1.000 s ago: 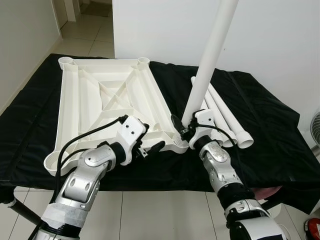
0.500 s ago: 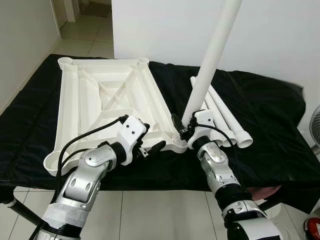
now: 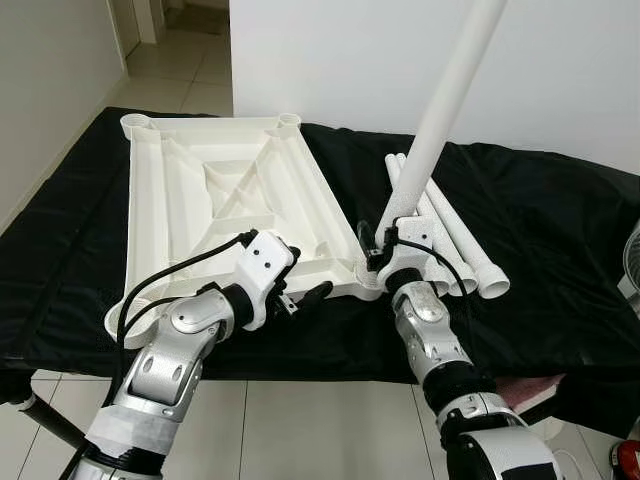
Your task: Building children table
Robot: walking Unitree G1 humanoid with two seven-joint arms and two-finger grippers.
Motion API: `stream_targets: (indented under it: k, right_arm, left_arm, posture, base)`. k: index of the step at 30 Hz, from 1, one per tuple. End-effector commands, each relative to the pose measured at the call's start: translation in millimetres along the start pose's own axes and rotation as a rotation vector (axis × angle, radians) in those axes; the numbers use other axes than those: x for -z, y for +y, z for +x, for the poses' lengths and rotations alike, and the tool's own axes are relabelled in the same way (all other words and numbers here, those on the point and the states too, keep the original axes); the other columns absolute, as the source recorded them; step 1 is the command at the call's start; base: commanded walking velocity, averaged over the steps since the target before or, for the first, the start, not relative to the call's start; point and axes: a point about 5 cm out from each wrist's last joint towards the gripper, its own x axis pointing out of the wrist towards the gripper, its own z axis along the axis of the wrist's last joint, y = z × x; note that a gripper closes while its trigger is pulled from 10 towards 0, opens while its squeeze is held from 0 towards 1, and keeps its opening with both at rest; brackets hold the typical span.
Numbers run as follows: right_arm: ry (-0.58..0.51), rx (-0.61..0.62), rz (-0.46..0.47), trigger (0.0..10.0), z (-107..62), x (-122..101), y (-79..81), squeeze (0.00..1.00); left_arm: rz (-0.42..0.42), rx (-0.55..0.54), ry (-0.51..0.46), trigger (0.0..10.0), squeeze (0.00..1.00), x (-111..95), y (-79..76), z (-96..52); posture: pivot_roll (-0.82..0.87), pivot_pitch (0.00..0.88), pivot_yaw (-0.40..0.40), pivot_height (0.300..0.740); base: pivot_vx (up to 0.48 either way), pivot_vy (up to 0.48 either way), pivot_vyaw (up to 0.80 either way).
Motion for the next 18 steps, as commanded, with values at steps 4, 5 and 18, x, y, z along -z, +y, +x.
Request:
stream_targets:
  k: [4, 5, 18]
  right_arm:
    - [0.224, 0.176, -0.002, 10.0, -20.1, 44.2, -24.9, 0.0]
    - [0.224, 0.176, -0.002, 10.0, -20.1, 44.2, -24.9, 0.0]
    - [0.228, 0.368, -0.018, 10.0, -20.9, 43.7, -39.0, 0.0]
  left_arm:
    - [0.022, -0.04, -0.015, 10.0, 0.0, -5.4, 2.3, 2.1]
    - [0.022, -0.04, -0.015, 10.0, 0.0, -5.4, 2.3, 2.1]
    - [0.026, -0.036, -0.019, 10.0, 0.0, -6.0, 1.7, 2.9]
  posture:
    - [0.0, 0.0, -0.078, 0.74]
    - [0.0, 0.0, -0.078, 0.74]
    - [0.01, 0.0, -0.081, 0.74]
  base:
    - [0.0, 0.0, 0.0]
    - [0.0, 0.0, 0.0]
    - [0.0, 0.0, 0.0]
